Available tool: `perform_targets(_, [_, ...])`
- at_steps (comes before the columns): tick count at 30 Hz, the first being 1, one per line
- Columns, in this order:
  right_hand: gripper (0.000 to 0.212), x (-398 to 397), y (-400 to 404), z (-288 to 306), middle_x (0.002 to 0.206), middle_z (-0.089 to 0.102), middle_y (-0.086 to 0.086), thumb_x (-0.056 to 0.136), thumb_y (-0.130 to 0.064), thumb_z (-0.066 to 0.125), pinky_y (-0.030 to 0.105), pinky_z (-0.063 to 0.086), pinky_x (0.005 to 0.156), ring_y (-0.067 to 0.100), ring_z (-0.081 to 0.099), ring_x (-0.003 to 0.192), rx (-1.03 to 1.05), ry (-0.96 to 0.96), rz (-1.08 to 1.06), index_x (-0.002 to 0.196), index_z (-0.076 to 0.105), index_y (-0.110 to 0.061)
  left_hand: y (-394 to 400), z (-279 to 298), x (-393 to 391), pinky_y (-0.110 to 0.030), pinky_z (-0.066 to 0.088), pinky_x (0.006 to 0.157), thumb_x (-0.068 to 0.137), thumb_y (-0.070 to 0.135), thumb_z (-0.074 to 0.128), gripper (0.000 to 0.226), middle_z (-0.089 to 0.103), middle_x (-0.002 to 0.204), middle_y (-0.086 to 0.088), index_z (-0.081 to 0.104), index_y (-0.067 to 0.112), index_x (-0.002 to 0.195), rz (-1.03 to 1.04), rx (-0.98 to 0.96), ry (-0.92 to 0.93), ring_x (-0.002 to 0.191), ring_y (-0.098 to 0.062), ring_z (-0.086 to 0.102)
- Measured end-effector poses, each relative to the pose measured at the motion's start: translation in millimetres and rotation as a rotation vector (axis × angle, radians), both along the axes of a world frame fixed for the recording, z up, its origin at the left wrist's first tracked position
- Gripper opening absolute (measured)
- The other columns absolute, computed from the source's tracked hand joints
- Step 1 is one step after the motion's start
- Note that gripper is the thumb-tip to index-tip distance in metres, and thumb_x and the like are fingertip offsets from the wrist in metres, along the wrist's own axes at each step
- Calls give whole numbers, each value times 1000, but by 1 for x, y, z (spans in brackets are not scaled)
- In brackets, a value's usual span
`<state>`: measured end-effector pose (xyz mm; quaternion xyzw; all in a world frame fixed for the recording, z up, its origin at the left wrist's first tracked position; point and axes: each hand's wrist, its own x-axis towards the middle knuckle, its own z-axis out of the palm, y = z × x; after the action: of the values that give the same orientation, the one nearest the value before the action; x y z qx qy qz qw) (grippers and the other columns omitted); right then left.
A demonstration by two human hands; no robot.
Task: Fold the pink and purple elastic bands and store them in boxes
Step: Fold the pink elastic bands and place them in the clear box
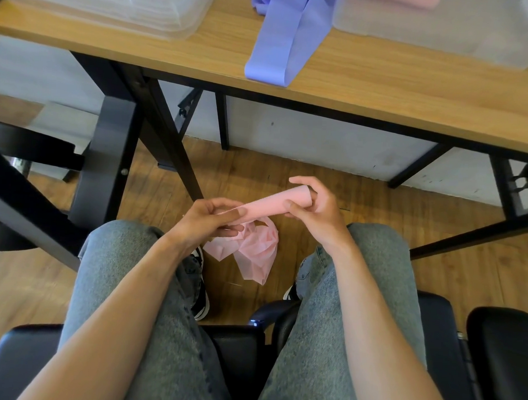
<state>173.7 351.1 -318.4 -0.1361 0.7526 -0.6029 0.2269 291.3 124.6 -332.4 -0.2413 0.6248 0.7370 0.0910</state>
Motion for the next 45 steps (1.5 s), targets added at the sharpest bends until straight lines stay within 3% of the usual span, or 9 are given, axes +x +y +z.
perform_targets(8, [44, 1, 0, 0, 123, 66, 10, 88, -9, 81, 45, 65, 84, 23, 71, 112, -48, -121, -53, 127, 65, -22, -1, 0, 2, -23, 62, 67, 83, 3, 80, 27, 76, 100, 13, 75, 18, 106, -7, -194, 149, 96, -18, 75])
perform_targets(15, [57, -2, 3, 2, 127, 67, 4, 85, -3, 81, 47, 63, 90, 19, 69, 114, -90, -63, -20, 130, 62, -32, 1, 4, 1, -23, 62, 68, 95, 25, 69, 18, 78, 97, 5, 76, 21, 111, -152, -98, 24, 79, -14, 74])
perform_targets(23, [61, 2, -1, -2, 135, 63, 12, 82, -2, 84, 42, 61, 93, 25, 65, 125, -265, -307, -60, 132, 64, -30, 4, 0, 1, -27, 63, 69, 90, 23, 75, 19, 75, 96, 9, 75, 22, 109, -238, -167, 21, 85, -16, 74])
perform_targets(29, [77, 4, -7, -4, 135, 69, 6, 65, -27, 92, 47, 54, 106, 23, 63, 130, -334, -406, -38, 136, 62, -19, 11, -1, -1, -37, 62, 76, 97, 28, 68, 24, 73, 104, 2, 68, 21, 119, -351, -203, 32, 96, -23, 71])
perform_targets(33, [74, 7, -8, -4, 139, 66, 3, 76, -29, 86, 41, 58, 98, 24, 63, 130, -302, -403, 44, 143, 58, -18, 14, 1, -1, -35, 58, 76, 102, 36, 58, 35, 64, 98, 0, 54, 19, 133, -453, -55, -4, 82, -16, 62])
perform_targets(36, [77, 12, -12, 0, 126, 71, 4, 73, -35, 85, 33, 58, 91, 21, 68, 119, -297, -428, 76, 143, 59, -17, 16, 2, 1, -26, 53, 67, 105, 37, 53, 42, 57, 91, -1, 46, 14, 139, -485, 177, -38, 73, -12, 53])
perform_targets(39, [76, 17, -18, 0, 110, 66, 4, 69, -46, 91, 37, 55, 97, 20, 66, 109, -373, -504, 128, 133, 66, -14, 21, 5, 2, -22, 51, 61, 106, 35, 50, 39, 56, 86, 0, 46, 16, 139, -498, 361, -54, 69, -10, 49])
perform_targets(42, [41, 26, -24, -1, 100, 68, 8, 75, -41, 90, 48, 50, 109, 27, 67, 111, -495, -621, 113, 99, 71, -14, 29, 6, 2, -18, 46, 55, 105, 36, 49, 35, 55, 81, 3, 52, 14, 132, -511, 377, -80, 65, -8, 45])
perform_targets(45, [28, 33, -31, 2, 74, 59, 4, 94, -31, 72, 46, 53, 98, 21, 66, 80, -560, -708, -54, 72, 62, -17, 37, 5, 2, -16, 42, 54, 98, 41, 58, 47, 57, 84, 1, 56, 10, 133, -443, 307, -96, 65, -6, 46])
